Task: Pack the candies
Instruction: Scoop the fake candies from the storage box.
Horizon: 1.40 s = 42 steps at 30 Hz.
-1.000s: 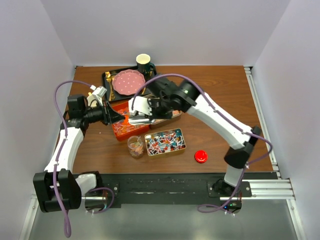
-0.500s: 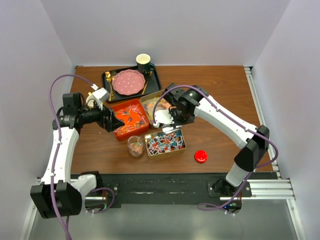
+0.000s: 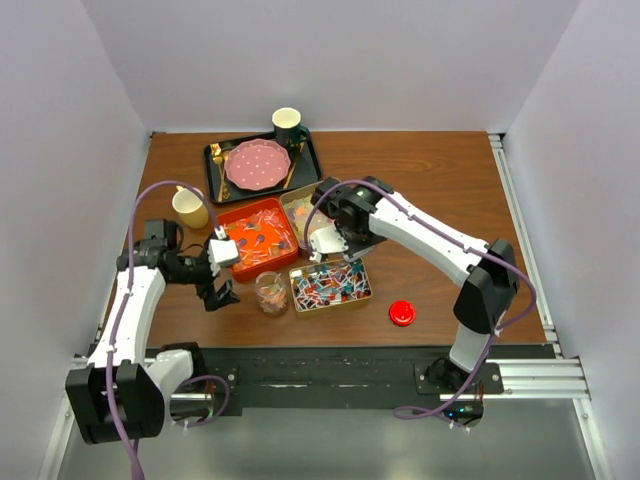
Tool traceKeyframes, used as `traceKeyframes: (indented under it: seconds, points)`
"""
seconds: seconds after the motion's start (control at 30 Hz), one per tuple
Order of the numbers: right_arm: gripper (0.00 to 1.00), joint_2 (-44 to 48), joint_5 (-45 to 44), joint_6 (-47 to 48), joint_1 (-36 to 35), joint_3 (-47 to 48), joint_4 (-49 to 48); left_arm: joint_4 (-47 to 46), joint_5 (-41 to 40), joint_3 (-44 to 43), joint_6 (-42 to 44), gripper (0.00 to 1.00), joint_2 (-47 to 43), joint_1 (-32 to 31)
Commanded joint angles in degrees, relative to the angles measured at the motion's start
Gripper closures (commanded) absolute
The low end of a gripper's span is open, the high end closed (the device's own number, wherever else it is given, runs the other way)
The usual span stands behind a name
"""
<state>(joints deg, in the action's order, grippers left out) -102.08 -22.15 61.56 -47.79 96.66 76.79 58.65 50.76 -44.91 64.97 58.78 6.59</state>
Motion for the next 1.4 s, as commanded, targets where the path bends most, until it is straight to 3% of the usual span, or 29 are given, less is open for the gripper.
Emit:
traceKeyframes:
  seconds: [0.0, 0.27, 0.73, 1.07, 1.37]
  points:
    - [1.0, -0.22, -8.6, 1.63, -2.13, -1.47, 14.08, -5.9, 1.62, 5.07, 2.8, 0.0, -0.16, -1.83]
    - [1.0, -1.36, -16.16, 2.34, -6.87, -4.28, 14.35, -16.1, 0.49, 11.42, -2.74, 0.0, -0.69, -9.39]
    - [1.0, -4.97, -26.19, 1.55, -10.83, -7.63, 14.35, -16.03, 2.23, 11.51, -2.57, 0.0, -3.85, -9.4]
    - [1.0, -8.13, -25.4, -2.41, -13.73, -9.83, 14.35, -17.17, 2.41, 10.98, -4.85, 0.0, -4.2, -9.4]
    - [1.0, -10.24, -14.42, -7.67, -16.98, -7.72, 14.35, -19.28, 1.44, 11.42, -7.49, 0.0, -5.17, -9.4]
